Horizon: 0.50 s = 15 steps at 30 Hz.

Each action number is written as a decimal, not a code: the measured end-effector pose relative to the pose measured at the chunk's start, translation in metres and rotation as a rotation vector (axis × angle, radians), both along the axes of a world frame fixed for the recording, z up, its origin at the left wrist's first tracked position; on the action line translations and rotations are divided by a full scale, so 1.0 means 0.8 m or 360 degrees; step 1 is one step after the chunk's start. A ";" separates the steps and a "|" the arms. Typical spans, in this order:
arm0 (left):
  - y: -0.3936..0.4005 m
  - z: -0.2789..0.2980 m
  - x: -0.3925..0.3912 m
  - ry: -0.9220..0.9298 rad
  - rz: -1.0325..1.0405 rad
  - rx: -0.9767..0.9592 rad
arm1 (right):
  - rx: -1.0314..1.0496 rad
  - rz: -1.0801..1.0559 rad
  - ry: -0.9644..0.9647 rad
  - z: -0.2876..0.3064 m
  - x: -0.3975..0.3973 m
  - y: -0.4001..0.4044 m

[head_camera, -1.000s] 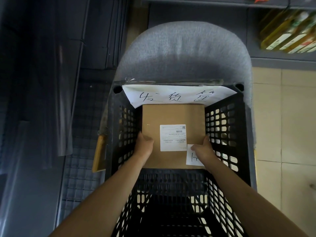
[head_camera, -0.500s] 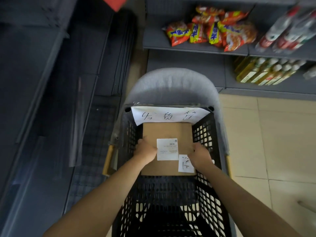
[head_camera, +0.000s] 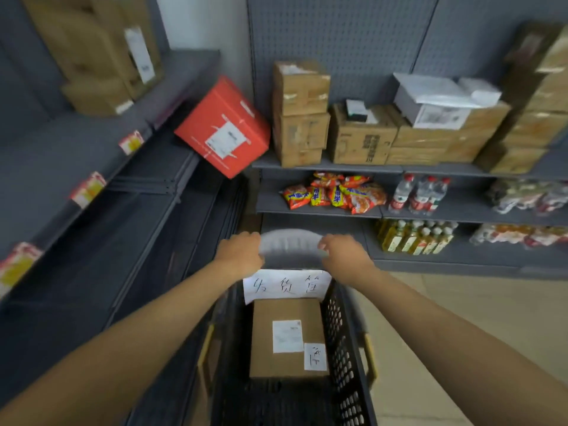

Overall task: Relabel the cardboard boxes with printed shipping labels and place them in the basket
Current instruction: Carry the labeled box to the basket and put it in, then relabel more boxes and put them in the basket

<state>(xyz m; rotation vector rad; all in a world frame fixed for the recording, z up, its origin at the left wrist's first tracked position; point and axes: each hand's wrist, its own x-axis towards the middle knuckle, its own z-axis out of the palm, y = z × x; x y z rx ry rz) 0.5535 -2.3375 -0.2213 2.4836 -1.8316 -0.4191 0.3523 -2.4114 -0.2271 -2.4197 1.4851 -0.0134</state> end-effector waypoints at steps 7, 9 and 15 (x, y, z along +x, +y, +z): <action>0.108 0.109 -0.025 -0.0119 0.0229 -0.0223 | -0.0257 0.0242 -0.0216 0.094 -0.016 0.049; 0.152 0.123 -0.037 -0.0170 0.0336 -0.0259 | -0.0303 0.0388 -0.0193 0.103 -0.020 0.075; 0.299 0.167 -0.067 -0.0276 0.0672 -0.0322 | -0.0325 0.0806 -0.0206 0.148 -0.012 0.176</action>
